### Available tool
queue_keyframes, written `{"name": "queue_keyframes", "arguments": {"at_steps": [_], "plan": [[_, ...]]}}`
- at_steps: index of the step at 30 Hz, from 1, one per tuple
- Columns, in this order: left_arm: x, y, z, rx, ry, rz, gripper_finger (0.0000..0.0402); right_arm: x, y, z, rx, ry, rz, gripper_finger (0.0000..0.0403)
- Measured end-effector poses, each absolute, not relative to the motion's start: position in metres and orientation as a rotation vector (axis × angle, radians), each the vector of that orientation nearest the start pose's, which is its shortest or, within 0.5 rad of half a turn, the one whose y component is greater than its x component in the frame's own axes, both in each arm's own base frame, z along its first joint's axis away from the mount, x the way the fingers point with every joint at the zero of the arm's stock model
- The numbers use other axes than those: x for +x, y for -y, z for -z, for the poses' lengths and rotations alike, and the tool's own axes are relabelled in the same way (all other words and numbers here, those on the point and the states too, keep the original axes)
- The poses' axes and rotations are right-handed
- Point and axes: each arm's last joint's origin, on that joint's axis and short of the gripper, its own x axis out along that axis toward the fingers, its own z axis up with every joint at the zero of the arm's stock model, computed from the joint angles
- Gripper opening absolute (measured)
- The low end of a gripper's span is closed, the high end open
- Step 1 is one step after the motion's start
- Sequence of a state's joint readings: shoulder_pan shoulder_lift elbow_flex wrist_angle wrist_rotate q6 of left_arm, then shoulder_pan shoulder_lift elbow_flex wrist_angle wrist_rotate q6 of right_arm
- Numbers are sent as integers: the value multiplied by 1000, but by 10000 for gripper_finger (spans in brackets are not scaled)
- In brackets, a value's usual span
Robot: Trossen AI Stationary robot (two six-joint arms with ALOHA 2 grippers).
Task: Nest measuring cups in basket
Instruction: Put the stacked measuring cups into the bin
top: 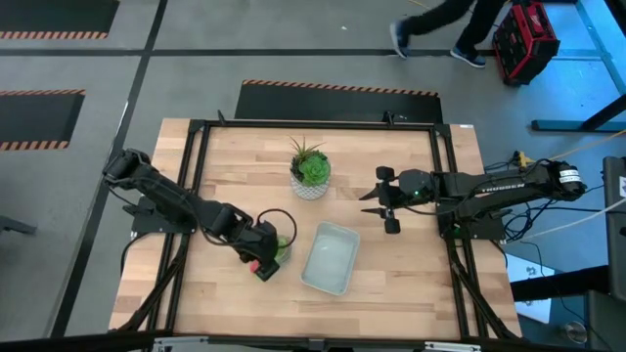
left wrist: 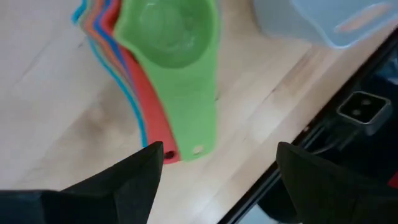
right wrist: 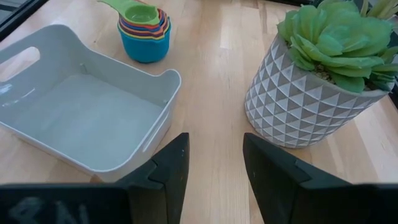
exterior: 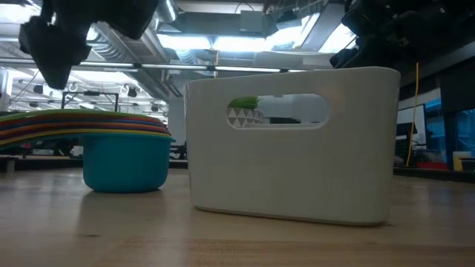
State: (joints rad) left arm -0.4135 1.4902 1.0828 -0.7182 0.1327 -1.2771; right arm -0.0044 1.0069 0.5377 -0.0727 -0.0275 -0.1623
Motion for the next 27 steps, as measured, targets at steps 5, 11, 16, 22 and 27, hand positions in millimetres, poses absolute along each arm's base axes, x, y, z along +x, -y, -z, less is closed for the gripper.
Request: {"name": "queue_keyframes", "arguments": {"at_steps": [5,11,16,22,27], "plan": [[262,107,-236,-909,-1347,-237,306,207,0,-220,-150,-538,-66,156],[253,83,-239,-849,-1403,-110,306,207,0,-219,-148,-539,-66,156],[223,58,-236,-866,-1351,-126,306,207,0,-219,-146,-538,-66,156],[199,46,-211,-975,-1100,-9,305,207,0,-219,-144,-539,-65,156],[186,44,-179,-1070,-940,30,305,207,0,-219,-123,-539,-59,156]]}}
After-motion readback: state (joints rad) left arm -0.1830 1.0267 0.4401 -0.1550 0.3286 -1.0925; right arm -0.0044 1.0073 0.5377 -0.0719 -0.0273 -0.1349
